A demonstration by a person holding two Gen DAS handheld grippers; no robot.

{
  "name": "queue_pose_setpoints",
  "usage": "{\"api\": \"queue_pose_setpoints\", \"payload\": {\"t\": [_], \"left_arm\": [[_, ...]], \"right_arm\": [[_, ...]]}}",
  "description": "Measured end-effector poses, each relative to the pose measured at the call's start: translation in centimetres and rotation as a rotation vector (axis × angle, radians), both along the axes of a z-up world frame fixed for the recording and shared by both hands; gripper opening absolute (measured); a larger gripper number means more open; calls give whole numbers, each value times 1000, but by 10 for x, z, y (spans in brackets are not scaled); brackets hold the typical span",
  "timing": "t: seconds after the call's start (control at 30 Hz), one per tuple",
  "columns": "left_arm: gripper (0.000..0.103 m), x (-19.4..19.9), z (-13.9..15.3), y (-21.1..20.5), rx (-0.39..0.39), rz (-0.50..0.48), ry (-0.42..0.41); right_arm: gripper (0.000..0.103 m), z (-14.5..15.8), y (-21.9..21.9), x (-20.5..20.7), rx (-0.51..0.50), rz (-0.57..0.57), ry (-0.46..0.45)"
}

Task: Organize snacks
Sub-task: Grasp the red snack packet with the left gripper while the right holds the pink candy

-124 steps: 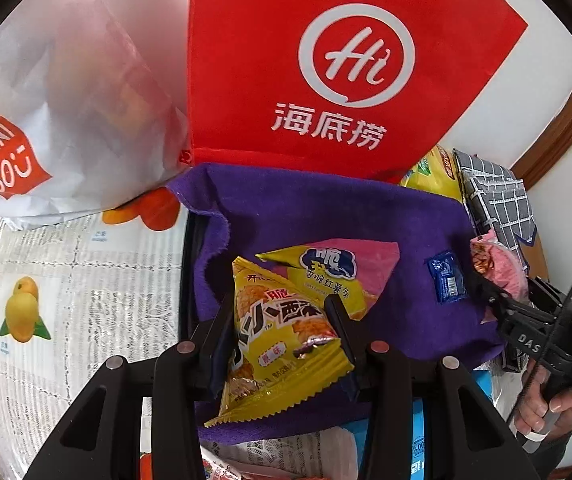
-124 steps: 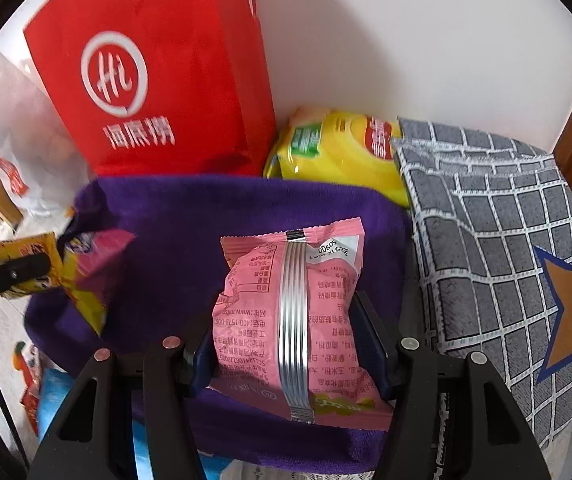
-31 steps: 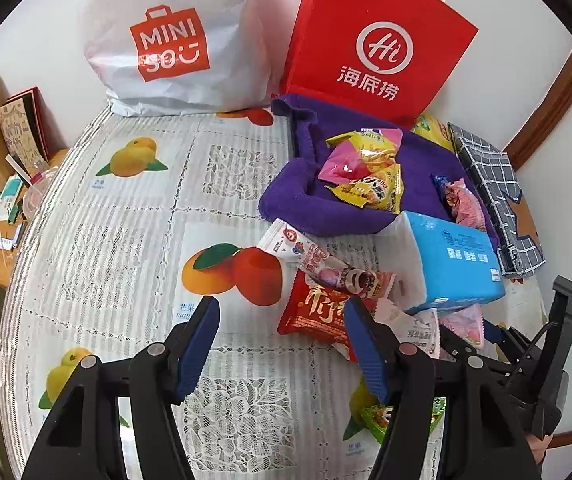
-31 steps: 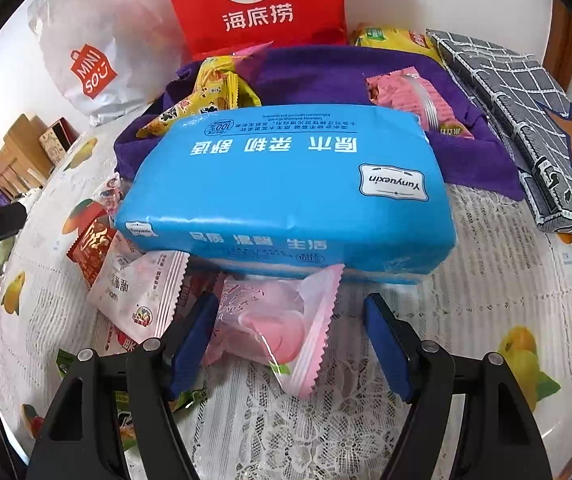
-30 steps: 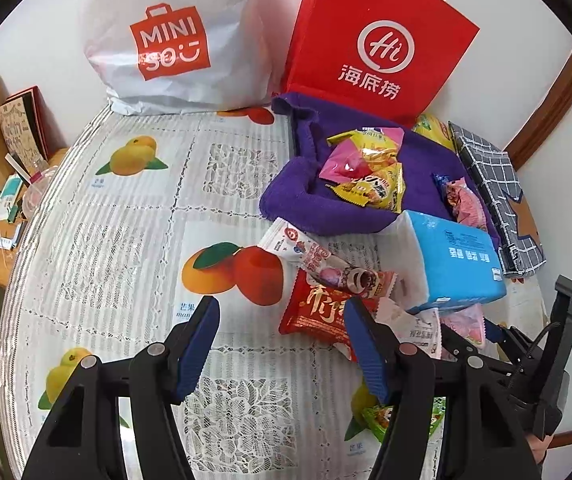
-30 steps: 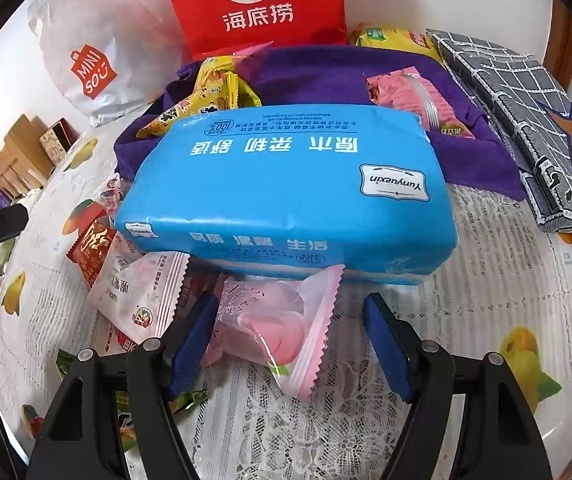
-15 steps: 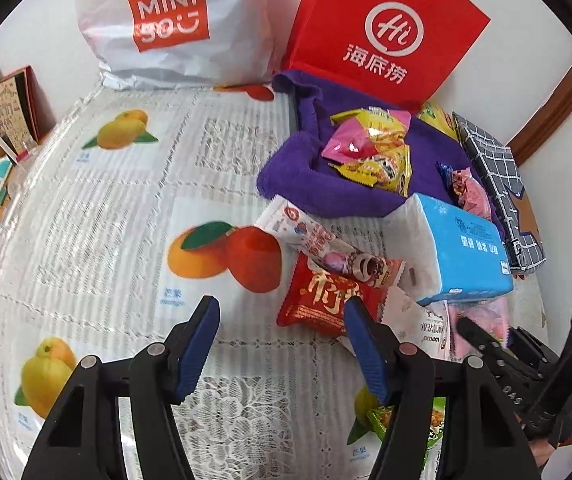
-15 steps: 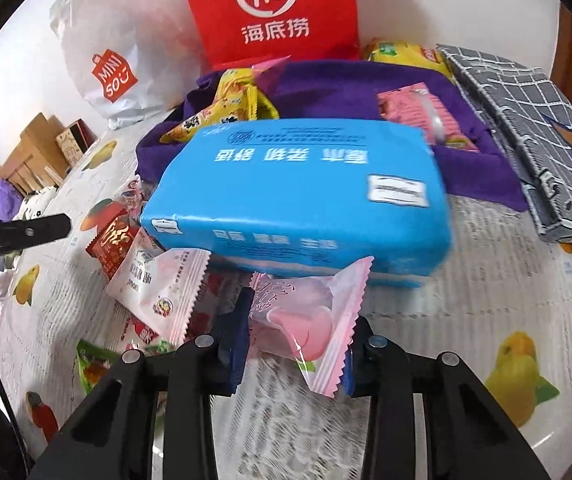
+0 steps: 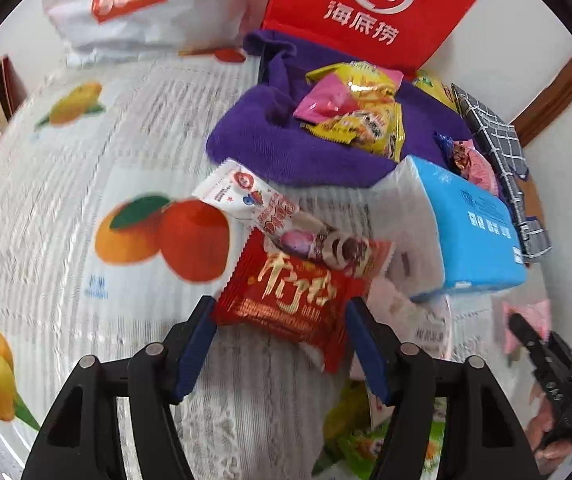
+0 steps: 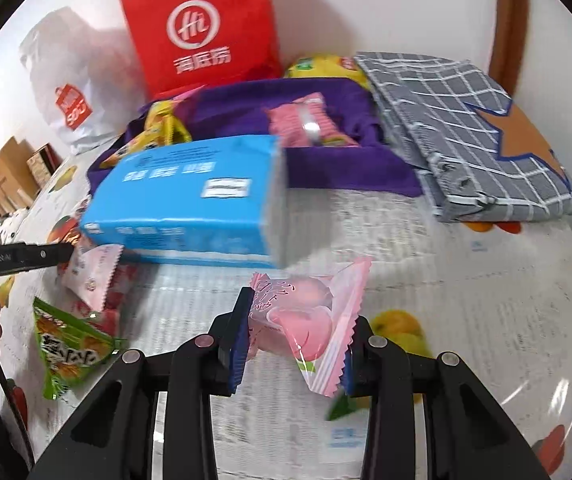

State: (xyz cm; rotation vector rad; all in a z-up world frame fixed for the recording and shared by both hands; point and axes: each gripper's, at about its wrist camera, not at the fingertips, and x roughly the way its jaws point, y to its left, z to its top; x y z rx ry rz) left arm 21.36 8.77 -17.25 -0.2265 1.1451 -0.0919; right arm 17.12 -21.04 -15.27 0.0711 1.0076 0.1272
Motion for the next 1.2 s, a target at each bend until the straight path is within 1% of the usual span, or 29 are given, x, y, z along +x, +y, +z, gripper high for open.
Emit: {"api": "queue_pose_setpoints", "payload": {"t": [0.1, 0.27, 0.33, 0.4, 0.47, 0.53, 0.63, 0.77, 0.83, 0.9, 1.0, 1.07, 1.13, 1.2], "left_arm": [[68, 7, -3, -9, 67, -1, -1], [68, 12, -5, -18, 130, -13, -15], [65, 12, -5, -21, 151, -26, -22], [61, 10, -5, -24, 166, -35, -30], [55, 6, -3, -21, 158, -41, -35], [54, 2, -1, -16, 137, -41, -39], [58, 2, -3, -16, 133, -35, -52], [67, 6, -7, -26, 186, -53, -74], [67, 7, -8, -29, 204, -58, -82], [64, 5, -7, -30, 210, -65, -90], [54, 2, -5, -25, 182, -61, -87], [44, -2, -1, -22, 150, -69, -88], [41, -5, 1, -22, 140, -76, -93], [40, -8, 3, -22, 148, -80, -98]], "right_arm": [[36, 0, -12, 0, 15, -24, 0], [36, 1, -23, -3, 21, -40, -11], [36, 1, -25, -3, 16, -40, -15], [36, 1, -27, -2, 8, -39, -19], [36, 2, -29, -2, 4, -42, -23], [36, 2, -31, -3, 5, -45, -25], [36, 1, -32, -3, -5, -54, -24], [36, 1, -32, -6, -17, -54, -18], [36, 2, -32, -9, -33, -56, -23], [36, 3, -32, -11, -44, -60, -26], [36, 2, -33, -13, -46, -65, -20], [36, 3, -33, -13, -47, -68, -21], [36, 5, -32, -12, -44, -68, -27], [36, 7, -30, -13, -47, -65, -32]]}}
